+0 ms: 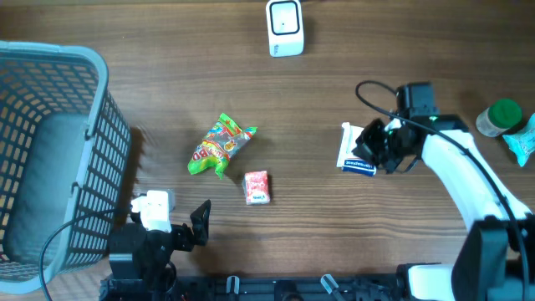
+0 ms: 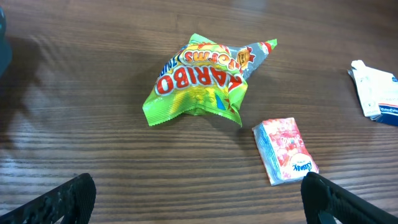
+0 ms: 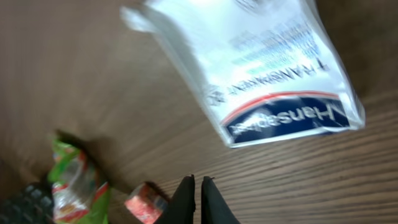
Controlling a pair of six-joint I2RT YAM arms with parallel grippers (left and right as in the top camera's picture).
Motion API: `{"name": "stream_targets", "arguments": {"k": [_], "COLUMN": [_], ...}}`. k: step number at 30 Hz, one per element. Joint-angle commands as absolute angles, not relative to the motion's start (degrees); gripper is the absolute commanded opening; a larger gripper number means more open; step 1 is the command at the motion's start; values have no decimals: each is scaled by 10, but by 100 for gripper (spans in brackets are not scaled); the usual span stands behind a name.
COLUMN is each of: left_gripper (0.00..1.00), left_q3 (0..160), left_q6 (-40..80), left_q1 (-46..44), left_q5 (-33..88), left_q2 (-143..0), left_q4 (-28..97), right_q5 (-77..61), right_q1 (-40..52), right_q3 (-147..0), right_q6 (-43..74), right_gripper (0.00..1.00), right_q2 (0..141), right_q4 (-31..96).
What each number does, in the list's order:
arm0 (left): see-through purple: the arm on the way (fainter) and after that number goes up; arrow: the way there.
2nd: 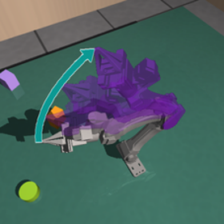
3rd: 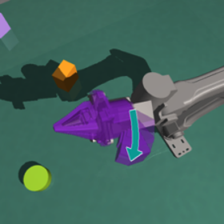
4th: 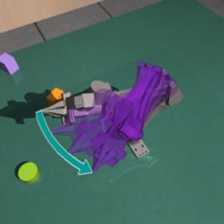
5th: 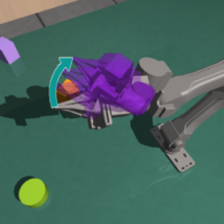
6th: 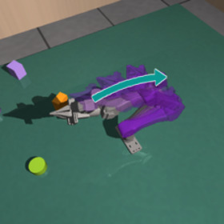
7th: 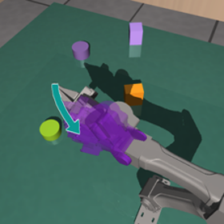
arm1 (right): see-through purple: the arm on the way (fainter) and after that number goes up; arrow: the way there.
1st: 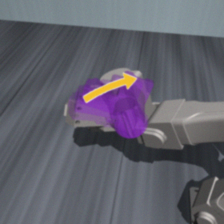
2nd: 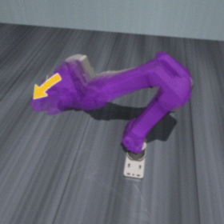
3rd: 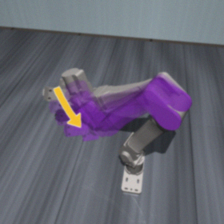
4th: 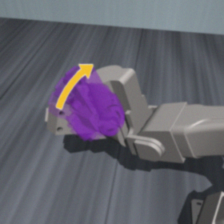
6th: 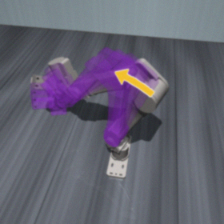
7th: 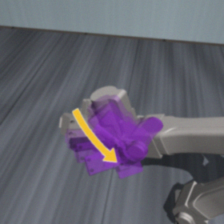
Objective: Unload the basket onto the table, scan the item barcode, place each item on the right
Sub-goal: 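Lift Hansaplast packet with right gripper and turn it over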
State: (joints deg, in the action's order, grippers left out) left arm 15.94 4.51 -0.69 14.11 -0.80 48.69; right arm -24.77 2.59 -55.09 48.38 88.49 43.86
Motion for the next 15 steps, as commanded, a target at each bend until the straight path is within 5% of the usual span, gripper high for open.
{"name": "stream_targets", "arguments": {"k": [1, 3, 15], "left_gripper": [100, 100, 100], "left_q3": [159, 159, 159], "left_q6": [34, 34, 34], "left_q1": [-6, -6, -6], "left_q5": [150, 150, 150], "left_q2": [-4, -4, -4], "left_q4": [485, 486, 485], "right_q5": [-223, -221, 54], "right_q1": [35, 36, 103], "right_q3": [-588, -588, -588], "right_q6": [306, 250, 350], "right_gripper": [100, 100, 100], "right_q2": [860, 863, 929], "right_q4": [418, 407, 356]}}
